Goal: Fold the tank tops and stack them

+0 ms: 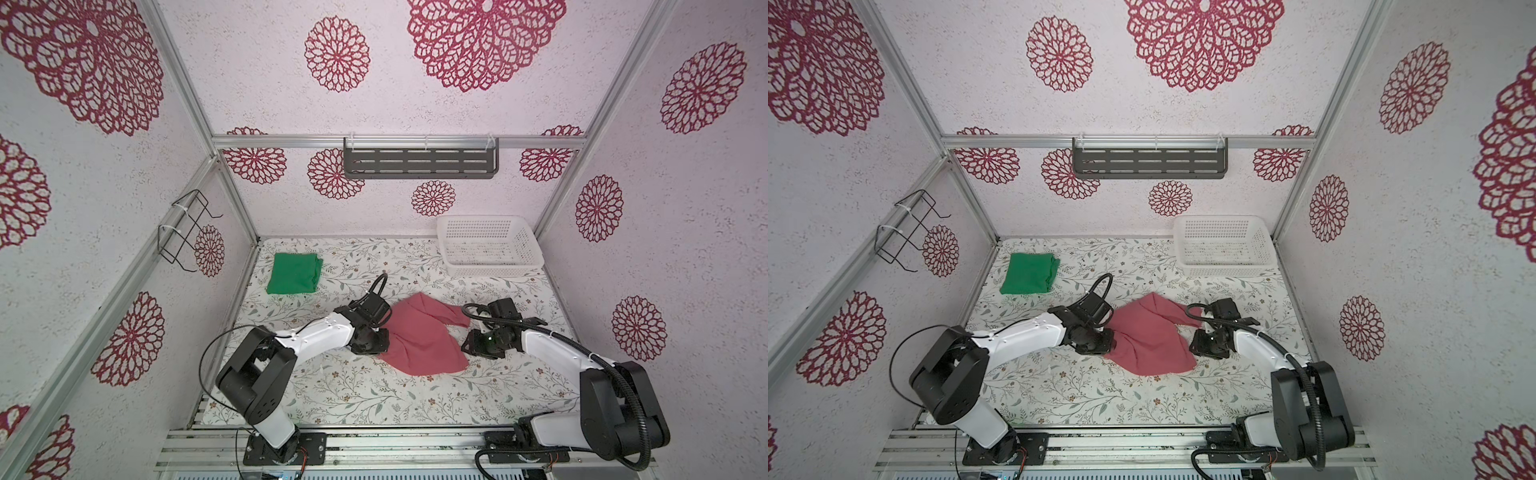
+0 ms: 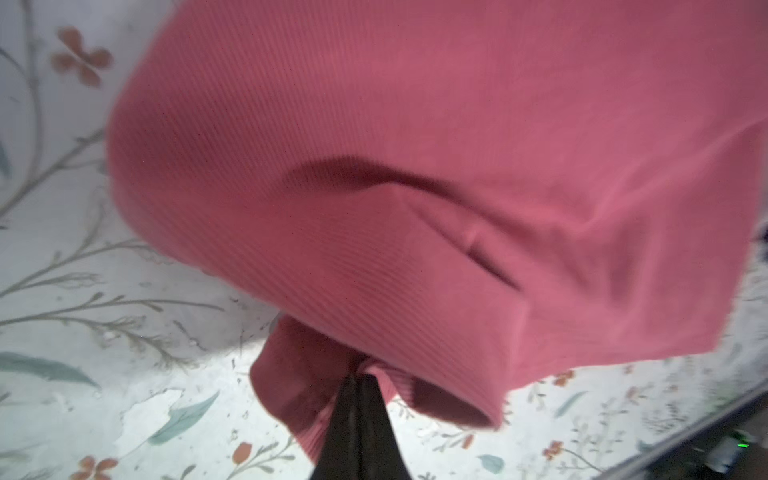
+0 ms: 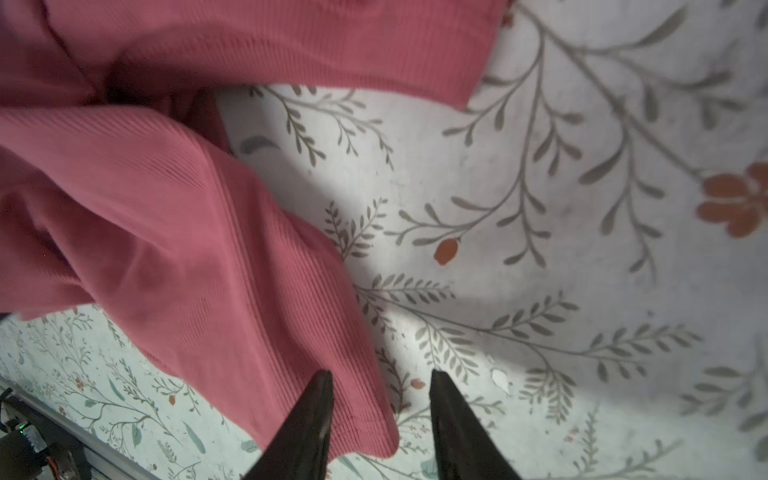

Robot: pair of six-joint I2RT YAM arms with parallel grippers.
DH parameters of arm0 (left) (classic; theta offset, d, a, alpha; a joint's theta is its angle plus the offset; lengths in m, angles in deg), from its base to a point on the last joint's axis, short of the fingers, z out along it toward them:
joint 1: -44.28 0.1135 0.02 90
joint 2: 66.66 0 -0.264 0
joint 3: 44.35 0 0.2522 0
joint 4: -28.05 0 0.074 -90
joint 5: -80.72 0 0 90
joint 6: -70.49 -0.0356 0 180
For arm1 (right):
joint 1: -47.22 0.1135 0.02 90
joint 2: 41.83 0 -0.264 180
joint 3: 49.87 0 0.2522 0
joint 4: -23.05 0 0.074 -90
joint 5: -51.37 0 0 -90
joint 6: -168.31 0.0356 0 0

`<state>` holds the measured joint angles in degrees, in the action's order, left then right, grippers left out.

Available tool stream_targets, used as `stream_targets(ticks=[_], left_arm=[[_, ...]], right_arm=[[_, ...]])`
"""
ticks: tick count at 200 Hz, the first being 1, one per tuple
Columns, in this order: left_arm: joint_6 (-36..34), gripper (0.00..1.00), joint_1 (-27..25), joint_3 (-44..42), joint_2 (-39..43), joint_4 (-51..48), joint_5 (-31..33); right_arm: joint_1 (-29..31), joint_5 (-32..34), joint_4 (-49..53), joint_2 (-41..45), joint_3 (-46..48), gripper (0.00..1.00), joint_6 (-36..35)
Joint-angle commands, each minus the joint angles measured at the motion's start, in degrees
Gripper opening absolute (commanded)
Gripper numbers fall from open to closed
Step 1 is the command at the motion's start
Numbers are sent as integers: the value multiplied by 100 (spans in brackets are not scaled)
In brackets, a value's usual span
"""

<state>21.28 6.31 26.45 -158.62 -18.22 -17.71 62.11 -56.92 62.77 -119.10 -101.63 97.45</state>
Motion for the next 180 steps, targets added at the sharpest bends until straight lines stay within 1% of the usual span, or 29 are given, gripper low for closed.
stream_targets(ticks=[1,25,39,65,72,91,99,101,112,122,131,147,180], left_arm=[[369,0,302,-49,701,422,-410],[695,0,711,-527,1221,813,-726],[842,0,989,-918,1419,984,-842],[1055,0,1390,-1613,1588,1353,-938],[1082,0,1466,-1739,1577,1427,-959],[1139,0,1628,-2016,1468,1649,-926],[1149,0,1698,-2083,1415,1732,-956],[1150,0,1708,-2098,1400,1755,-969],[1150,0,1779,-2161,1337,1840,-968],[1150,0,1827,-2192,1303,1881,-1006],[1137,0,1854,-2199,1279,1893,-1023],[1100,0,1877,-2222,1252,1888,-1022],[1045,0,1890,-2225,1194,1871,-1024]], right_arm=[[269,-124,-100,55,16,31,232],[644,176,-13,185,-270,0,385],[914,312,129,230,-578,0,466],[1770,735,589,-38,-1282,0,564],[2088,866,718,-206,-1474,0,619],[3078,1618,1420,-880,-2242,0,589],[3374,1762,1567,-1074,-2482,0,561],[3418,1750,1570,-1102,-2519,2,562],[3519,1511,1351,-1058,-2520,21,630],[3501,1377,1131,-863,-2428,30,720],[3445,1318,1071,-688,-2365,35,756],[3233,1147,993,-342,-2090,37,848],[2506,774,720,481,-907,35,1328]])
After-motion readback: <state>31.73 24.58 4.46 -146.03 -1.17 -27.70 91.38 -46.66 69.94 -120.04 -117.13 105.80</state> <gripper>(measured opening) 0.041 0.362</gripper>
